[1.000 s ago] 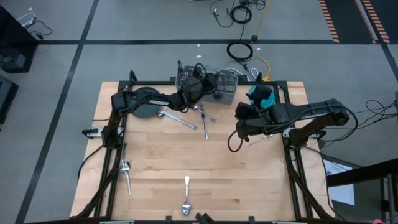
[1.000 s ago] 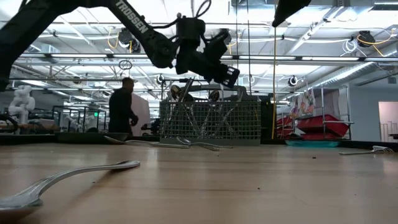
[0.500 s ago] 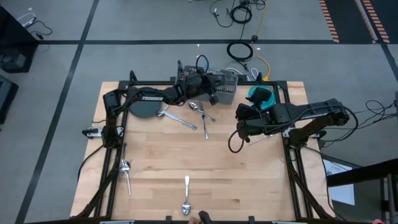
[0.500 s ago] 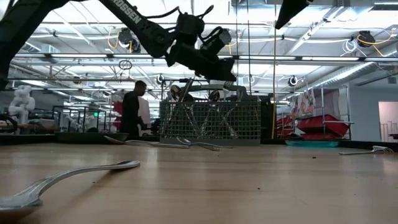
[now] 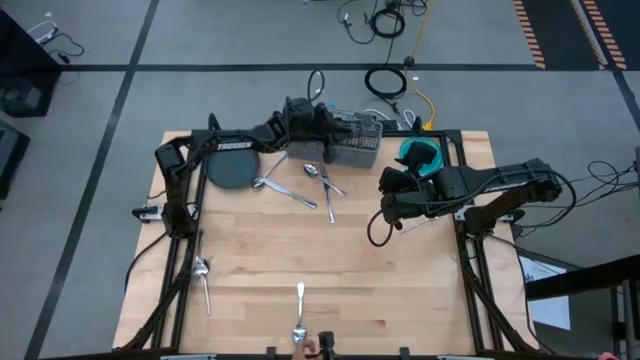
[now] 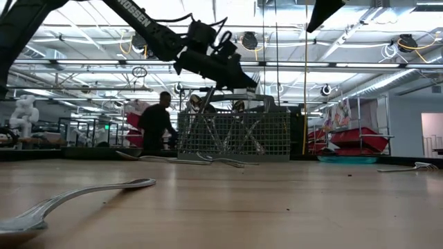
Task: Sort silverware
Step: Put the fork into the silverware basket
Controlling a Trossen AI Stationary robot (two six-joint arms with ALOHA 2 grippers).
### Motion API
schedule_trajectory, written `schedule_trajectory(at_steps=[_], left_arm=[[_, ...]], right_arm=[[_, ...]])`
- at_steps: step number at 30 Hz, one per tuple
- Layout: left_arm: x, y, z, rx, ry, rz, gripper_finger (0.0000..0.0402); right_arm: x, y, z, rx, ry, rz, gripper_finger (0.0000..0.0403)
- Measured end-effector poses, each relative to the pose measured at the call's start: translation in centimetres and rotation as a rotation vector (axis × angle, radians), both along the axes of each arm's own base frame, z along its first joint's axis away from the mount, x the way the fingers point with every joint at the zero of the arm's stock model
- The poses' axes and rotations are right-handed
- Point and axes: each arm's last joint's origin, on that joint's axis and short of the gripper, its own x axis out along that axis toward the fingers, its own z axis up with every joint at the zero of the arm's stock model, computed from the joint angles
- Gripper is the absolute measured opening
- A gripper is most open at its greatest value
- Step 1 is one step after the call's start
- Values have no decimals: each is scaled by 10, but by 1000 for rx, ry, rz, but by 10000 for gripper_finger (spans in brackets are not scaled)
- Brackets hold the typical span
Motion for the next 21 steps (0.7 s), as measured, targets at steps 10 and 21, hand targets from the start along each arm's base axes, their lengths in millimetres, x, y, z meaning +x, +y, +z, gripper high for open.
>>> schedule_trajectory(at_steps=[10,21], left_arm=[[-15,15,-7,-100,69,-76,71],[-20,27,-2,-114,14,0,100]], right_arm=[[0,0,0,-1,1,0,254],[0,0,0,30,-12,-9,254]])
